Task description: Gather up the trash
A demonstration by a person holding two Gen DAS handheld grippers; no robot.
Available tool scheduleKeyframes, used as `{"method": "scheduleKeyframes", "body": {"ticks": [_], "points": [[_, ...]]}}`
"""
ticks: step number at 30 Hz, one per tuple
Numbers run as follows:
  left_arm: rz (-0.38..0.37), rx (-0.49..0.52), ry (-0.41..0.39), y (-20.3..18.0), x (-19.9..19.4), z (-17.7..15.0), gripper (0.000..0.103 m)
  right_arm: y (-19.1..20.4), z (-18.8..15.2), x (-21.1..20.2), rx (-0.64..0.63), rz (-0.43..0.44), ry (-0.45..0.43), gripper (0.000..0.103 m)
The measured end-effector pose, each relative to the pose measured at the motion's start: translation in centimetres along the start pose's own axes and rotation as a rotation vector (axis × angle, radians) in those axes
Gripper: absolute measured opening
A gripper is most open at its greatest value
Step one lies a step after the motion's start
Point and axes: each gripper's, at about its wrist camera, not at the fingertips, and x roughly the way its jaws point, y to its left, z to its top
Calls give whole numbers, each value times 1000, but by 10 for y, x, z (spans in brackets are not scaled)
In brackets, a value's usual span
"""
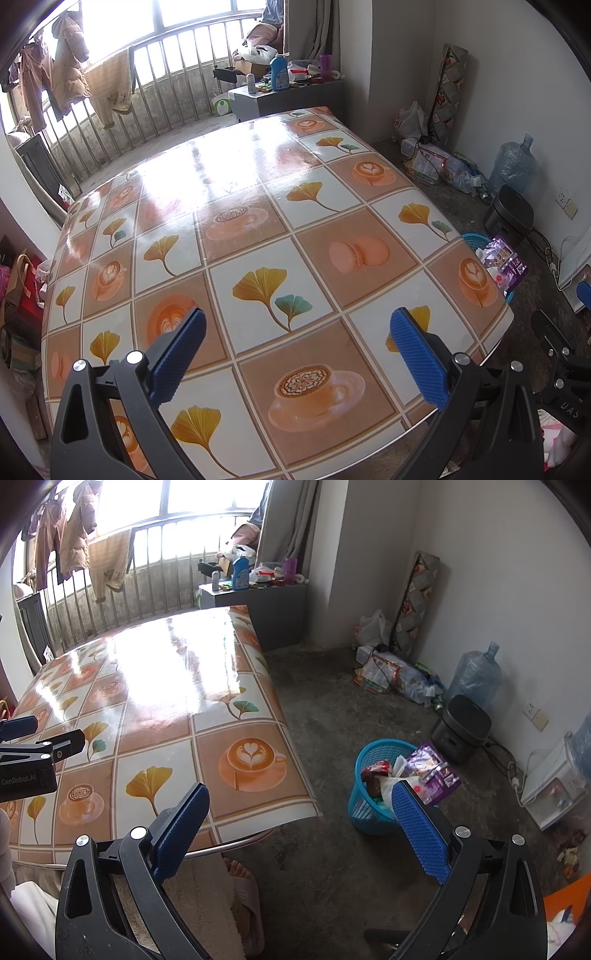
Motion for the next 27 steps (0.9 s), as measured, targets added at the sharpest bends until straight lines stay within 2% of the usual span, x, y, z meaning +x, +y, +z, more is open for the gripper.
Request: {"method": "scheduleKeyframes", "body": {"ticks": [27], "points": [[0,-6,2,2,-1,0,98,-1,6,0,4,5,-9,95]]}}
